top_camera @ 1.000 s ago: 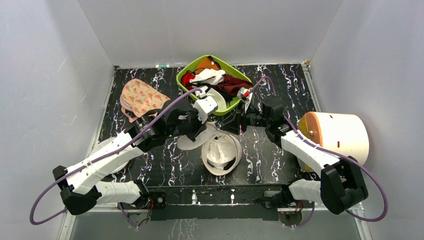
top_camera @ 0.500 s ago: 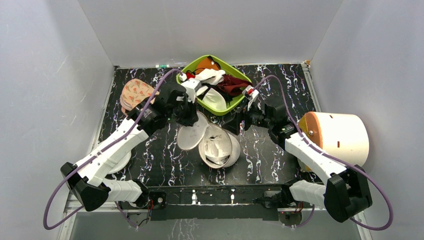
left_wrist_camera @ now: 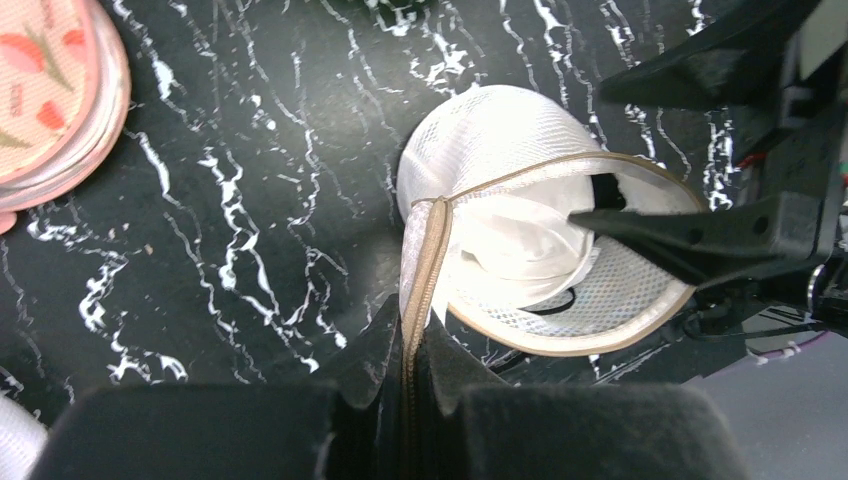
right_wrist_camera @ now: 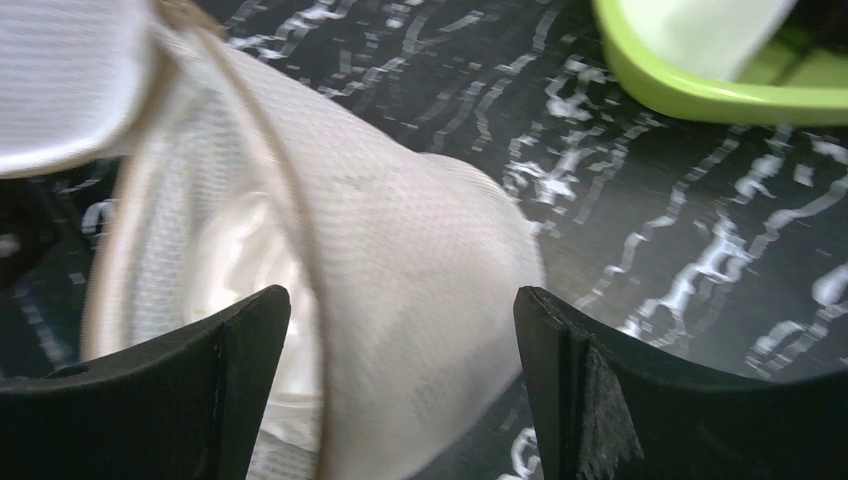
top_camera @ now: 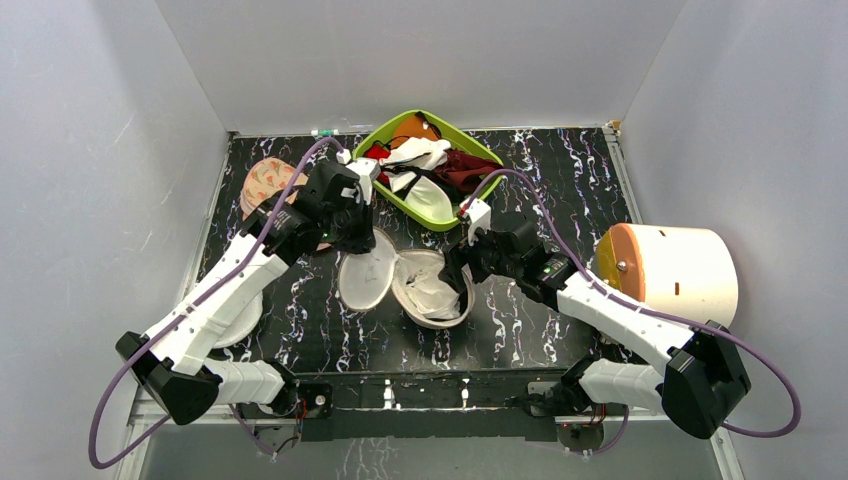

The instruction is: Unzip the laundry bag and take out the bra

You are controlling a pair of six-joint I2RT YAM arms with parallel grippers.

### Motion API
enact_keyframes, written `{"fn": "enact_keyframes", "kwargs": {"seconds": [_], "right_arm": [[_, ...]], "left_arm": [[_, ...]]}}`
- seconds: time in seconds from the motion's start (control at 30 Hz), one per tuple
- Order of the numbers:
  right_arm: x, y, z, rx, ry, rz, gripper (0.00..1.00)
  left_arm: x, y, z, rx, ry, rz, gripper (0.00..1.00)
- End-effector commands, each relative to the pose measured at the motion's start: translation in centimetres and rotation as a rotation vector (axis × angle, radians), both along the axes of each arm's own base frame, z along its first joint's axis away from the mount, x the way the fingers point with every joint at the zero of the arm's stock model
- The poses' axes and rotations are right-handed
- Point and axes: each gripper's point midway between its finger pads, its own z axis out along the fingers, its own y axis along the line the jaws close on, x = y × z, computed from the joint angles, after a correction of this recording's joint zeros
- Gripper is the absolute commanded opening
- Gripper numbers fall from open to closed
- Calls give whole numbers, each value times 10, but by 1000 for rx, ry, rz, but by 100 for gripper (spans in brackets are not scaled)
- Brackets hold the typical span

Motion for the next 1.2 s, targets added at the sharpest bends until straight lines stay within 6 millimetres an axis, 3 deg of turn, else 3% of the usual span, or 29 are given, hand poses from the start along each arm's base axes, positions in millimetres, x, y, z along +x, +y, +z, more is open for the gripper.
{"fn": "enact_keyframes", "kwargs": {"seconds": [0.0, 0.07, 0.13, 0.17, 0.27, 0.37, 0.5, 0.6, 0.73, 0.87, 0.93, 1.03, 1.1, 1.17], "right_arm": [[29, -24, 11, -113, -115, -129, 81], [28, -26, 8, -123, -116, -130, 81], [28, -25, 8, -120, -118, -127, 81], [28, -25, 8, -119, -120, -127, 81], [30, -24, 8, -118, -121, -127, 79], [32, -24, 9, -124, -123, -134, 78], [33, -28, 13, -143, -131, -144, 80], [30, -27, 18, -147, -135, -119, 81], [23, -17, 41, -123, -169, -64, 82], [4, 4, 70, -108, -258, 46, 82], [-6, 15, 77, -122, -290, 84, 82], [-17, 28, 77, -123, -258, 92, 76], [-27, 39, 67, -121, -199, 122, 64], [-40, 50, 52, -118, -133, 140, 63]], "left_arm": [[-4, 30, 1, 30, 0, 47, 0], [-3, 34, -7, 29, 20, 63, 0], [-1, 38, -19, 47, 39, 79, 8], [0, 42, -28, 69, 50, 89, 15], [12, 55, -49, 162, 42, 129, 50], [23, 68, -58, 258, 24, 166, 66], [31, 54, -44, 199, -18, 112, 82], [28, 26, -25, 46, -70, 9, 89], [16, -14, -8, -179, -109, -144, 98], [16, -31, -20, -306, -102, -147, 98], [22, -27, -28, -311, -102, -96, 98], [39, -1, -34, -239, -151, 57, 98], [50, 23, -33, -165, -194, 160, 98], [58, 41, -30, -110, -223, 221, 98]]}}
